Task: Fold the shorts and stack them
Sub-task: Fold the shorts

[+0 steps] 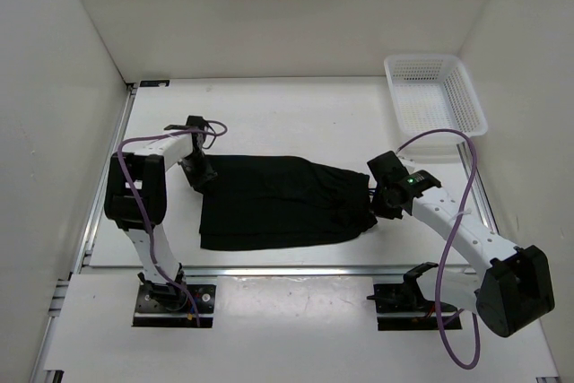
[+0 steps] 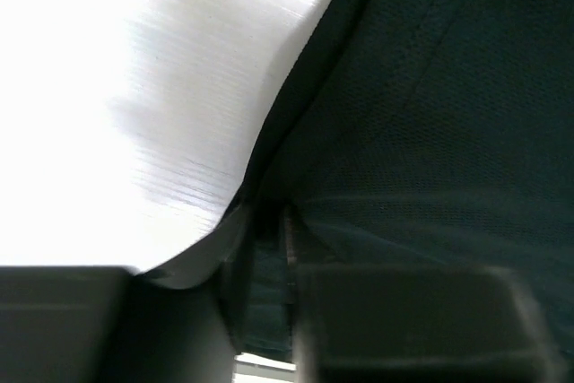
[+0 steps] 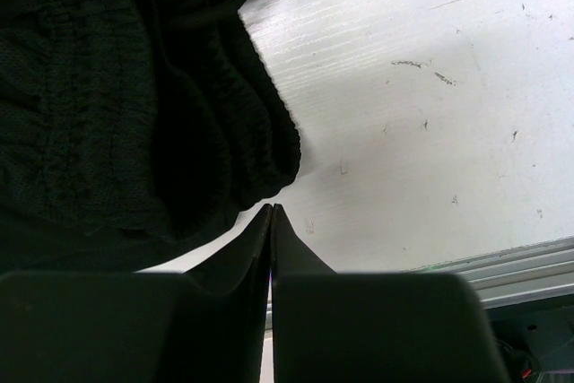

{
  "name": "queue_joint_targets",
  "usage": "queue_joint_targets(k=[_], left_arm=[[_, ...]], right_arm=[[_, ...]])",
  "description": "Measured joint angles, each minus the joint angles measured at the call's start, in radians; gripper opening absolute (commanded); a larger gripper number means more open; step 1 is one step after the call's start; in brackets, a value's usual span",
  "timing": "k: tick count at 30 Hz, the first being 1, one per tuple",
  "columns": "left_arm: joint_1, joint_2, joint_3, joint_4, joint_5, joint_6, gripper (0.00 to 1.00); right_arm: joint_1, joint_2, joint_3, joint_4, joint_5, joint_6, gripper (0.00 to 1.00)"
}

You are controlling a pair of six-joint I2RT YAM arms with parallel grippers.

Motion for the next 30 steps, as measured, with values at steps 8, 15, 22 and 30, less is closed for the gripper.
queue_joint_targets(k=[8, 15, 22, 30], left_arm=[[-0.002, -0.023, 0.001, -0.002, -0.002, 0.002, 0.18], [-0.007, -0.064, 0.001, -0.013, 0.005, 0.004, 0.25], [-0.017, -0.072, 0.001, -0.028, 0.013, 0.005, 0.10], [-0.018, -0.105, -0.002, -0.031, 0.014, 0.008, 0.10]], right_arm=[[0.000, 0.000, 0.000, 0.000, -0.004, -0.003, 0.01], [0.000, 0.000, 0.000, 0.000, -0.004, -0.003, 0.01], [0.000, 0.000, 0.000, 0.000, -0.004, -0.005, 0.01], [0.000, 0.000, 0.000, 0.000, -0.004, -0.008, 0.01]])
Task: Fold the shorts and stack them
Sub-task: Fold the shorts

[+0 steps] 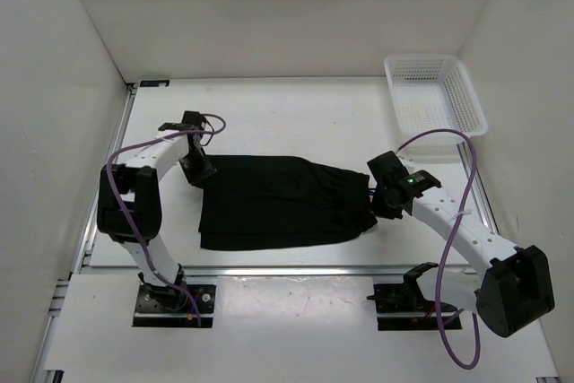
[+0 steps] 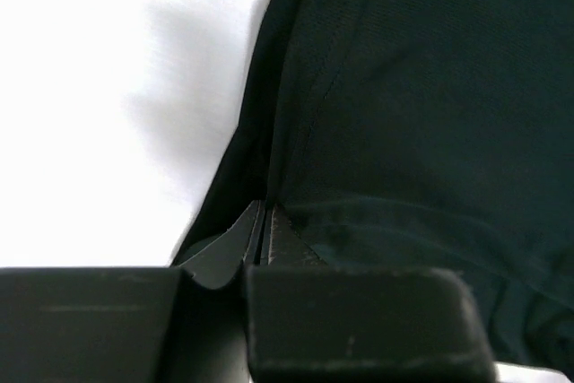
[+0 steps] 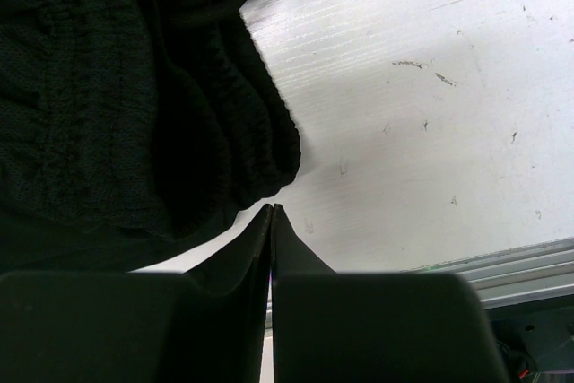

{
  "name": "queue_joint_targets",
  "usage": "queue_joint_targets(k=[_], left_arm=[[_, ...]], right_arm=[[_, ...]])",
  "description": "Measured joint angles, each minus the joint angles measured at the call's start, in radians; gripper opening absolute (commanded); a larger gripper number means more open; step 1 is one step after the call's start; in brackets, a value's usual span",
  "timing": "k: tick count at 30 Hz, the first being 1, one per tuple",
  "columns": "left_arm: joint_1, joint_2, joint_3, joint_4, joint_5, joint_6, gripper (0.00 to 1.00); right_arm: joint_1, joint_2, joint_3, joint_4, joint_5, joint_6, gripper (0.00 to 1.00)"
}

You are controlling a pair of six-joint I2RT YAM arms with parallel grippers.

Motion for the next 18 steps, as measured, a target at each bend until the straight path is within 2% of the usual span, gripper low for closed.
queue_joint_targets(k=[3, 6, 8, 9, 10, 14, 18], left_arm=[[0.000, -0.070, -0.010, -0.006, 0.000, -0.001, 0.10], [0.000, -0.150, -0.010, -0.018, 0.003, -0.002, 0.10], [0.000, -0.189, -0.011, -0.026, 0.012, -0.002, 0.10], [0.000, -0.206, -0.011, -0.030, 0.019, -0.002, 0.10], [0.000, -0.220, -0.013, -0.033, 0.025, -0.002, 0.10], [0.000, -0.264, -0.033, -0.053, 0.046, 0.003, 0.10], [0.000, -0.288, -0.050, -0.080, 0.053, 0.003, 0.10]], right_arm=[[0.000, 0.000, 0.000, 0.000, 0.000, -0.003, 0.01], [0.000, 0.003, 0.000, 0.000, 0.000, -0.006, 0.07], [0.000, 0.009, 0.000, 0.000, 0.000, -0.007, 0.13], [0.000, 0.013, 0.000, 0.000, -0.002, -0.010, 0.22], [0.000, 0.016, 0.000, 0.000, -0.003, -0.011, 0.26], [0.000, 0.029, 0.006, 0.002, -0.031, -0.024, 0.31], [0.000, 0.051, 0.027, 0.031, -0.075, -0.038, 0.44]])
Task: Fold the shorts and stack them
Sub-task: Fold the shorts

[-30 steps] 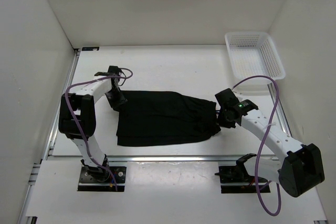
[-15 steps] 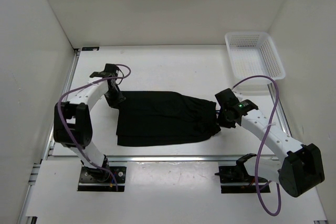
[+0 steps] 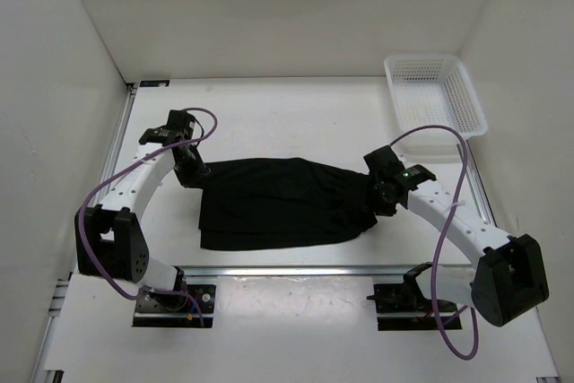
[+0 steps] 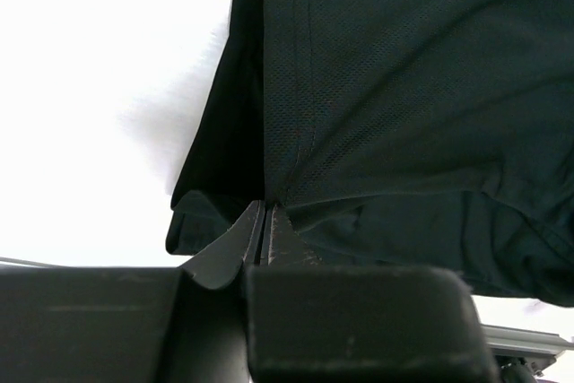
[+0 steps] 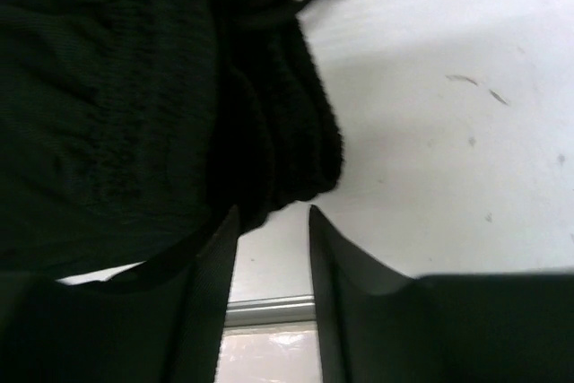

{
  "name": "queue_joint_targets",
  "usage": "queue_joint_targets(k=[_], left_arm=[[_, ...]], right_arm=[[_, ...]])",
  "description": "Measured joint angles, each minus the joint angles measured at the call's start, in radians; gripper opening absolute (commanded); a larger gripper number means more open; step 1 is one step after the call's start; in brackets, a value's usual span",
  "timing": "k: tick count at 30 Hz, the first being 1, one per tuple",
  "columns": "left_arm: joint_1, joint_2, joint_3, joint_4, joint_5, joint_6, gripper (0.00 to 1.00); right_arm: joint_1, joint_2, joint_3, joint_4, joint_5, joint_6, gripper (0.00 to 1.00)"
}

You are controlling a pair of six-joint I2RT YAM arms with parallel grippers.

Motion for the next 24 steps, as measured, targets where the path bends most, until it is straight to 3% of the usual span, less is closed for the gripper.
queue_joint_targets(k=[7, 11, 15, 24], left_arm=[[0.000, -0.005, -0.004, -0.007, 0.004, 0.001, 0.10], [0.000, -0.005, -0.005, -0.010, 0.004, 0.006, 0.10], [0.000, -0.005, -0.005, -0.011, 0.004, 0.008, 0.10], [0.000, -0.005, -0.006, -0.021, 0.004, 0.008, 0.10]], right_arm=[[0.000, 0.038, 0.047, 0.056, -0.064, -0.035, 0.57], [0.000, 0.038, 0.067, 0.076, -0.094, -0.043, 0.57], [0.002, 0.038, 0.075, 0.083, -0.104, -0.048, 0.48], [0.069, 0.032, 0.207, 0.014, 0.002, -0.041, 0.54]])
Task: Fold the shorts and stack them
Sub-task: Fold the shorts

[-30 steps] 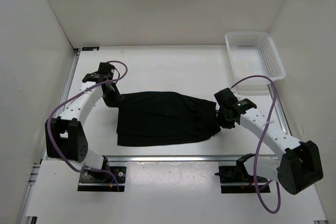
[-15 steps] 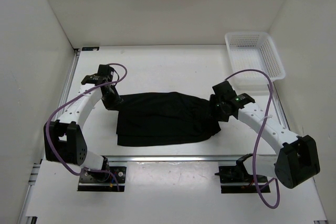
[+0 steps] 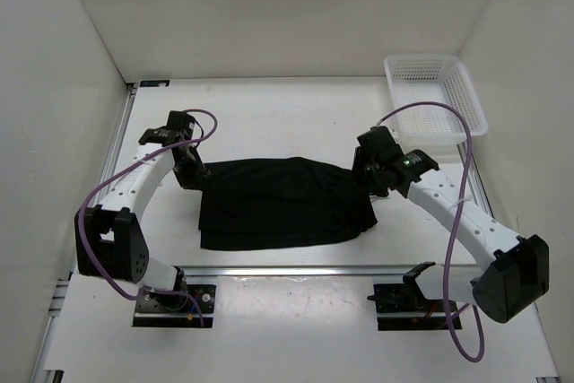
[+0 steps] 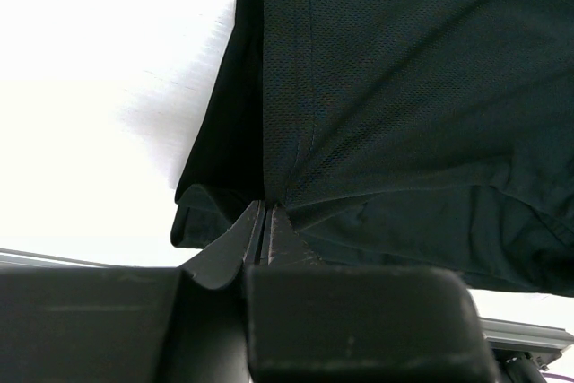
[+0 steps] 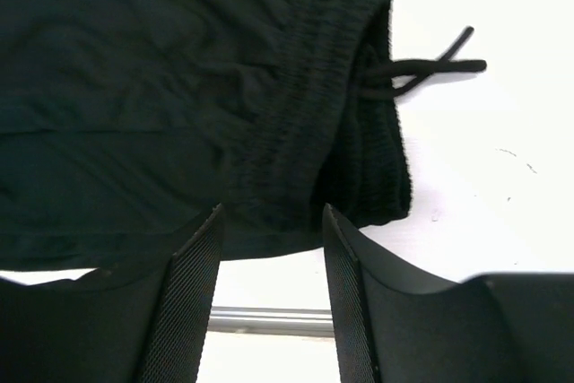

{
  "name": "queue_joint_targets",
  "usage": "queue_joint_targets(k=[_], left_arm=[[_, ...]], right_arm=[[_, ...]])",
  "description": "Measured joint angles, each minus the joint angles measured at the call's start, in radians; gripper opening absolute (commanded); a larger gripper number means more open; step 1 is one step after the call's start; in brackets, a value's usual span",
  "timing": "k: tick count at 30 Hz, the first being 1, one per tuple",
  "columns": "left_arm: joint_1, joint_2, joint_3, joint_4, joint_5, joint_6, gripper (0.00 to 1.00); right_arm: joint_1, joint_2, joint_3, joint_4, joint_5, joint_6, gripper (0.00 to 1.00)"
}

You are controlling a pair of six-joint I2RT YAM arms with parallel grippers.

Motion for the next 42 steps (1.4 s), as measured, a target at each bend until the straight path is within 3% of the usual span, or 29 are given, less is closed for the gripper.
queue_joint_targets(k=[7, 15, 21, 23, 27, 28, 31, 37, 42], left_arm=[[0.000, 0.000, 0.000, -0.003, 0.006, 0.000, 0.10], [0.000, -0.005, 0.000, -0.008, 0.009, 0.000, 0.10], [0.000, -0.015, -0.004, -0.008, 0.009, 0.002, 0.10], [0.000, -0.019, -0.007, -0.007, 0.009, 0.004, 0.10], [0.000, -0.026, -0.017, -0.009, 0.009, 0.008, 0.10], [0.000, -0.027, -0.017, -0.010, 0.009, 0.009, 0.10], [0.000, -0.031, -0.017, -0.011, 0.009, 0.011, 0.10], [0.000, -0.031, 0.035, -0.039, 0.013, 0.022, 0.10], [0.023, -0.014, 0.204, -0.080, 0.039, 0.045, 0.10]], right_arm=[[0.089, 0.072, 0.132, -0.065, -0.035, 0.103, 0.57], [0.068, 0.192, 0.003, -0.047, -0.198, 0.330, 0.59], [-0.011, 0.217, -0.014, -0.013, -0.190, 0.400, 0.59], [-0.027, 0.228, -0.014, -0.004, -0.154, 0.400, 0.55], [-0.035, 0.284, -0.011, 0.007, -0.087, 0.386, 0.31], [-0.035, 0.300, -0.011, 0.009, -0.075, 0.380, 0.17], [-0.035, 0.322, -0.008, 0.016, -0.047, 0.365, 0.00], [-0.035, 0.280, 0.010, 0.024, 0.001, 0.337, 0.00], [-0.039, 0.220, 0.045, 0.016, 0.058, 0.299, 0.00]])
